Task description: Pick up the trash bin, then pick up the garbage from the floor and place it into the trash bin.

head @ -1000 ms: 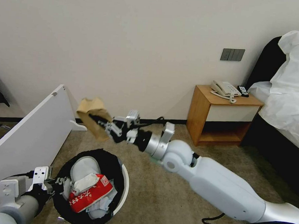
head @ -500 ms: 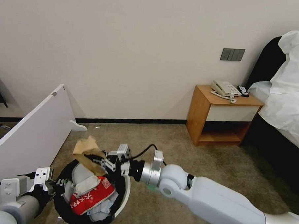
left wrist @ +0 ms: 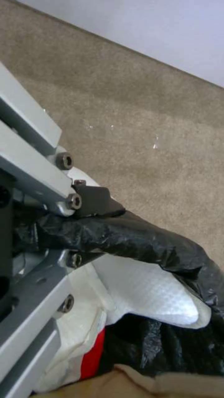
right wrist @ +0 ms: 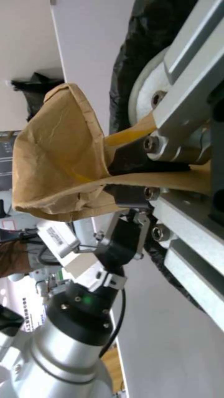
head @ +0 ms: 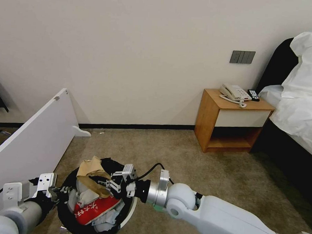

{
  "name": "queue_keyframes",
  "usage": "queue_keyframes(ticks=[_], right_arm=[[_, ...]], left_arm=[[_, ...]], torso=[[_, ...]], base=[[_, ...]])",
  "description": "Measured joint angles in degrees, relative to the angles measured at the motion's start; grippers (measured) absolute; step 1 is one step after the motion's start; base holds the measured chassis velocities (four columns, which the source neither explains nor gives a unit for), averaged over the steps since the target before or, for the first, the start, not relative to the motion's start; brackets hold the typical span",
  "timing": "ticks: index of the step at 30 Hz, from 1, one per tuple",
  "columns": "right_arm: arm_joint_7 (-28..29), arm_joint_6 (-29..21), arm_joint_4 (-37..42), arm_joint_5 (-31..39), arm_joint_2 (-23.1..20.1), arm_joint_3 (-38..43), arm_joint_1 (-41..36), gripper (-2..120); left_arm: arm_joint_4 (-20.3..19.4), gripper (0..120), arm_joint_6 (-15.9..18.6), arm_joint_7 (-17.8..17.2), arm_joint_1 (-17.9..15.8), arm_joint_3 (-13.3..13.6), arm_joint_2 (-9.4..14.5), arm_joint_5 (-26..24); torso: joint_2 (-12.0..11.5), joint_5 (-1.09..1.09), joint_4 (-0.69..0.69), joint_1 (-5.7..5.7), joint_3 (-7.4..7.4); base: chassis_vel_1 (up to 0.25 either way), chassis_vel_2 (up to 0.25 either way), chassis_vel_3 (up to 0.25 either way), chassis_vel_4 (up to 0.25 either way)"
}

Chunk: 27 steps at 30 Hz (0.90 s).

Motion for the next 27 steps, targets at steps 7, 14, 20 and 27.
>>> queue_keyframes(ticks=[7, 14, 20, 27], right_arm=[[0.0, 0.5, -0.8, -0.6, 0.4, -0.3, -0.1, 4], [0.2, 1.1, -1.4, -1.4, 0.2, -0.7, -0.8, 18], [0.3, 1.5, -1.5, -2.0, -0.5, -0.7, -1.2, 42], [0.2, 1.8, -0.6, -2.3, -1.7, 0.3, -1.9, 67]], left_arm=[[-0.5, 1, 0.0, -0.1, 0.3, 0.2, -0.1, -0.4], [-1.4, 1, 0.0, -1.5, 1.0, 0.4, -0.1, -2.2], [-2.0, 1, 0.0, -2.4, 1.6, 0.7, 0.1, -2.9], [-2.0, 1, 0.0, -2.5, 1.6, 0.8, 0.2, -2.9]], torso=[[0.0, 0.0, 0.0, 0.0, 0.0], [0.0, 0.0, 0.0, 0.0, 0.0], [0.0, 0.0, 0.0, 0.0, 0.0], [0.0, 0.0, -0.01, 0.0, 0.0]], base=[[0.0, 0.0, 0.0, 0.0], [0.0, 0.0, 0.0, 0.0], [0.0, 0.0, 0.0, 0.0], [0.0, 0.0, 0.0, 0.0]])
